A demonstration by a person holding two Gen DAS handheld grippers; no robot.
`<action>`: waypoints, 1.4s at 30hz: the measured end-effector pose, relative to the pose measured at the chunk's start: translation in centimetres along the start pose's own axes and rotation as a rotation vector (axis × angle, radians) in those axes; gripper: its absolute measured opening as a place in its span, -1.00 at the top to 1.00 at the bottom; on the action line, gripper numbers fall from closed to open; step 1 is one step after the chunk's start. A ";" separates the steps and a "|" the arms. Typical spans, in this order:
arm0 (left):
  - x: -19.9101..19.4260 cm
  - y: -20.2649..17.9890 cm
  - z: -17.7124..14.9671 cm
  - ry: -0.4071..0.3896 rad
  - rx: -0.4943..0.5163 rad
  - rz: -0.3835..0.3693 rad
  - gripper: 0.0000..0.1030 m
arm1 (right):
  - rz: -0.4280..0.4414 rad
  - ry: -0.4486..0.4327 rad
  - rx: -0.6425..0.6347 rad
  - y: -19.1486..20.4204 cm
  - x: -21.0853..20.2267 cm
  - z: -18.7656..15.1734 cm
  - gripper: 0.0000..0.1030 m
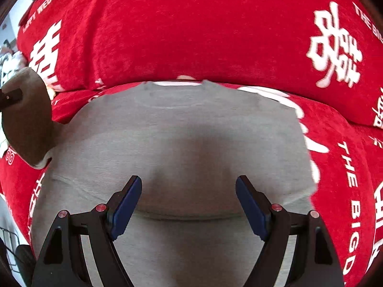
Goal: Fold small clothes
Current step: 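Carry the held sleeve across the chest toward the folded sleeve, then lay the sleeve on the chest and open the left gripper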
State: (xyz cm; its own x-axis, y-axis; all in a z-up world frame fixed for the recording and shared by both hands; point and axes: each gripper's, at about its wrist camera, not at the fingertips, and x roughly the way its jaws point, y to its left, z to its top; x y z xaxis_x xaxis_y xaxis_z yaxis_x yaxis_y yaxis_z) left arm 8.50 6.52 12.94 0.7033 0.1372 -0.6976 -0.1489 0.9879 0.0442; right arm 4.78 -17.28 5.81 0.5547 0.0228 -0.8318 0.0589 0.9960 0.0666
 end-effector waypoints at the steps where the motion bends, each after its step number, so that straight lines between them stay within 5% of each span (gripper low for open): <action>1: -0.3 -1.5 -0.1 0.002 0.019 -0.009 0.79 | -0.002 -0.002 0.008 -0.7 -0.1 0.0 -0.63; 20: -0.4 -19.0 -6.4 0.086 0.270 -0.119 0.79 | -0.017 -0.040 0.103 -9.0 -0.4 -0.7 -0.62; 42: 1.6 -23.1 -10.0 0.170 0.350 -0.164 0.79 | -0.028 -0.056 0.118 -12.1 -0.8 -2.0 -0.62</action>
State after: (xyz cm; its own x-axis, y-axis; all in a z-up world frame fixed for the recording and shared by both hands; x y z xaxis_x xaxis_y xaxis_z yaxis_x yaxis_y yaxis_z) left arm 6.04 -16.82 3.65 0.5689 -0.0091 -0.8223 0.2212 0.9648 0.1424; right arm 2.00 -29.18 4.59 0.5969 -0.0129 -0.8022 0.1704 0.9791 0.1110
